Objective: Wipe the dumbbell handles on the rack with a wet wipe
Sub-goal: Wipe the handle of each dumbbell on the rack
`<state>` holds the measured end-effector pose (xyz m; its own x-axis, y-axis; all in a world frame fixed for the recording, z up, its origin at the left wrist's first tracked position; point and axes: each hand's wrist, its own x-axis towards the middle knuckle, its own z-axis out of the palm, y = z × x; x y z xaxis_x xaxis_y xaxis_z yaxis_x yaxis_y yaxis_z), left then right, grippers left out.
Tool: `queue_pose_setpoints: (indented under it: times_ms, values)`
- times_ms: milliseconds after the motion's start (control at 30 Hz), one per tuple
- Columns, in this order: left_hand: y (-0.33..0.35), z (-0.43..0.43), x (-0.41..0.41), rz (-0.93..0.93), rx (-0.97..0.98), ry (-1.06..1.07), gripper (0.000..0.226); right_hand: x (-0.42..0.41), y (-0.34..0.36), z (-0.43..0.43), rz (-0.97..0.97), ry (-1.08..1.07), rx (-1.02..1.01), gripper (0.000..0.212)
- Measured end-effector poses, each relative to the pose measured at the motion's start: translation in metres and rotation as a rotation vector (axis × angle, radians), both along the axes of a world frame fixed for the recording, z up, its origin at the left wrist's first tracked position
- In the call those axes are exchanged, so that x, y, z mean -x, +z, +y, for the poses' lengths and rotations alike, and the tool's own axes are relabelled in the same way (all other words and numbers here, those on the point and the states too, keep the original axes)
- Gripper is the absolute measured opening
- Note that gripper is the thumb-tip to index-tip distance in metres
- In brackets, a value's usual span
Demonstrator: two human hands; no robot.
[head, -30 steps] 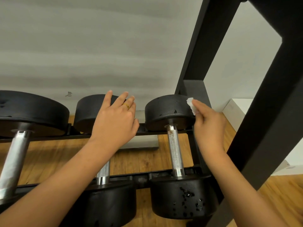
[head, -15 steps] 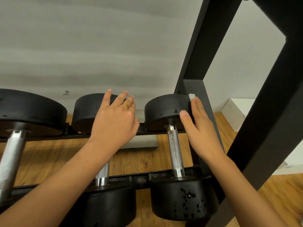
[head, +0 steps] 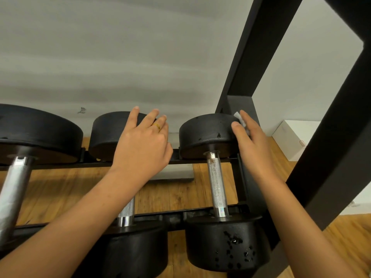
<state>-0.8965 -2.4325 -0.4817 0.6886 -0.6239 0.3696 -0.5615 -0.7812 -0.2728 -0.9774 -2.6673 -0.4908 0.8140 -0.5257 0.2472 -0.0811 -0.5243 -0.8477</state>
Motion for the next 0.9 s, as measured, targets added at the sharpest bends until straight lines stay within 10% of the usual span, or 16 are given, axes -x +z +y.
queue_pose_setpoints:
  times_ms: [900]
  values:
    - [-0.006, -0.003, -0.004, -0.007, 0.06, -0.003, 0.046, 0.015, -0.015, 0.02, 0.052, 0.106, 0.338, 0.078]
